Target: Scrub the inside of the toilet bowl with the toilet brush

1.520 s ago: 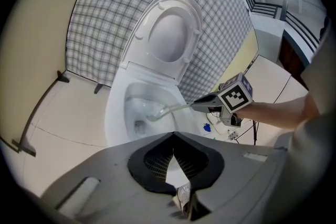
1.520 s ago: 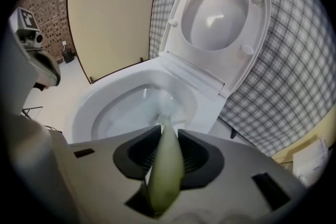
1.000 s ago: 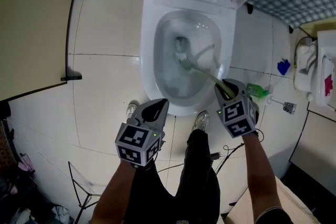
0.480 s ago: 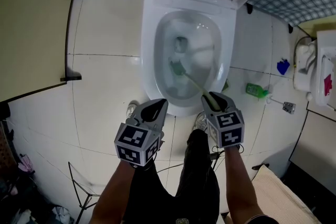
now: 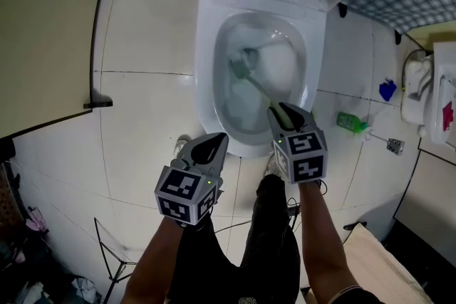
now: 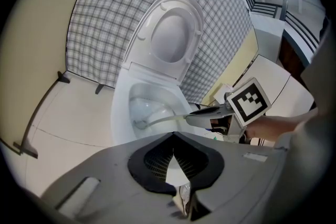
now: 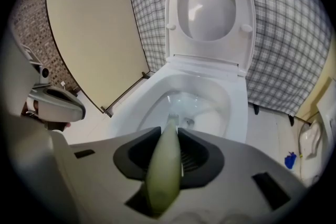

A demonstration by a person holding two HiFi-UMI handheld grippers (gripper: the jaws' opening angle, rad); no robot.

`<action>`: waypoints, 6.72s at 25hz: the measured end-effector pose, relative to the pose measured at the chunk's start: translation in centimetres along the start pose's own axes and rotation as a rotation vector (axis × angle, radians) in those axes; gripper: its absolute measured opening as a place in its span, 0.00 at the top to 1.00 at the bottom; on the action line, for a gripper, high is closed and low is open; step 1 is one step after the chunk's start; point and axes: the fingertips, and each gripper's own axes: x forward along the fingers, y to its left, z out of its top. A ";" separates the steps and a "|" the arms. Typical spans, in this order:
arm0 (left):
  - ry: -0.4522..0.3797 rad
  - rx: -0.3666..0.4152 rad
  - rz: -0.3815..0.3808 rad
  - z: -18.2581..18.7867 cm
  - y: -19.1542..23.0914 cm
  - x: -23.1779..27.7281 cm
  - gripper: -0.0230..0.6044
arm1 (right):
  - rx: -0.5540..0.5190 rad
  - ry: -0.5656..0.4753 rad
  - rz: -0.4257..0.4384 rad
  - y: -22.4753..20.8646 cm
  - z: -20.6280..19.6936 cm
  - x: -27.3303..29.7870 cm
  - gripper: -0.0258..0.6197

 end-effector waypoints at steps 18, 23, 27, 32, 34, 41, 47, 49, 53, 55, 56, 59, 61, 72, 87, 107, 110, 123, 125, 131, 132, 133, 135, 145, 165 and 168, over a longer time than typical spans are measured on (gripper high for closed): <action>0.004 -0.023 0.011 -0.5 0.9 0.1 0.95 | -0.097 0.099 -0.106 -6.4 -1.4 0.8 0.78; 0.004 -0.030 0.017 -0.6 1.1 0.0 0.95 | -0.115 0.138 -0.031 -3.3 -2.5 -0.7 0.78; 0.000 -0.033 0.014 -0.5 1.1 0.1 0.95 | -0.094 0.168 -0.011 -2.3 -3.5 -0.8 0.78; 0.003 -0.038 0.019 -0.6 1.3 0.1 0.95 | -0.105 0.204 -0.008 -2.9 -3.5 1.7 0.78; 0.000 -0.041 0.021 -0.6 1.4 0.0 0.95 | -0.111 0.219 -0.003 -2.9 -3.5 2.7 0.78; 0.001 -0.051 0.032 -0.8 2.3 -0.3 0.95 | -0.096 0.259 -0.009 -3.1 -3.1 6.8 0.78; -0.002 -0.059 0.042 -0.8 3.0 -0.4 0.95 | -0.055 0.294 -0.047 -4.8 -2.2 9.1 0.78; -0.005 -0.055 0.038 -0.7 2.9 -0.3 0.95 | -0.052 0.307 -0.058 -5.1 -1.7 9.8 0.78; -0.005 -0.059 0.034 -0.7 2.8 -0.3 0.95 | -0.035 0.328 -0.058 -5.3 -1.2 10.3 0.78; 0.001 -0.054 0.036 -0.9 2.8 -0.5 0.95 | -0.041 0.323 -0.050 -5.1 -1.5 9.5 0.78; 0.005 -0.049 0.037 -0.9 2.8 -0.5 0.95 | -0.043 0.315 -0.042 -4.8 -1.6 8.9 0.78; 0.003 -0.051 0.035 -0.9 2.7 -0.5 0.95 | -0.042 0.283 -0.006 -3.2 -2.1 6.8 0.78; 0.001 -0.045 0.026 -0.7 2.1 -0.4 0.95 | -0.062 0.285 0.000 -2.5 -3.3 5.0 0.78; -0.009 0.045 -0.033 1.5 -1.6 0.3 0.95 | -0.018 0.270 0.086 0.2 -6.4 -3.9 0.78; 0.007 0.143 -0.062 3.5 -5.8 1.5 0.95 | 0.319 -0.214 0.143 -3.8 -1.6 -16.8 0.78; 0.095 0.265 -0.239 1.2 -17.3 7.9 0.96 | 0.365 -0.120 -0.216 -16.6 -14.0 -22.4 0.78; 0.121 0.266 -0.242 -0.2 -17.7 8.8 0.95 | 0.391 -0.048 -0.193 -17.0 -17.6 -19.9 0.78; 0.187 0.204 -0.226 -5.4 -18.2 11.4 0.96 | 0.298 0.248 -0.081 -18.8 -26.0 -8.5 0.78; 0.193 0.199 -0.224 -5.9 -18.0 11.5 0.96 | 0.252 0.295 -0.061 -19.1 -26.3 -7.3 0.78; 0.183 0.179 -0.220 -6.0 -17.7 11.6 0.96 | 0.123 0.407 -0.023 -20.2 -25.2 -4.2 0.78; 0.180 0.179 -0.221 -5.9 -17.7 11.6 0.95 | 0.104 0.426 -0.013 -20.4 -25.0 -3.6 0.78; 0.179 0.180 -0.222 -5.9 -17.8 11.6 0.96 | 0.084 0.444 -0.005 -20.6 -24.8 -3.1 0.78; 0.180 0.178 -0.225 -5.9 -17.9 11.6 0.96 | 0.052 0.483 0.002 -21.0 -24.9 -2.1 0.78; 0.170 0.145 -0.198 -5.9 -16.9 12.5 0.95 | 0.000 0.512 0.045 -20.8 -24.8 1.7 0.78; 0.121 0.163 -0.164 -3.3 -16.7 10.6 0.95 | 0.020 0.353 -0.039 -22.2 -22.3 -4.7 0.62; 0.079 0.186 -0.161 -0.2 -17.2 8.4 0.95 | 0.026 0.214 -0.070 -21.5 -17.0 -9.6 0.62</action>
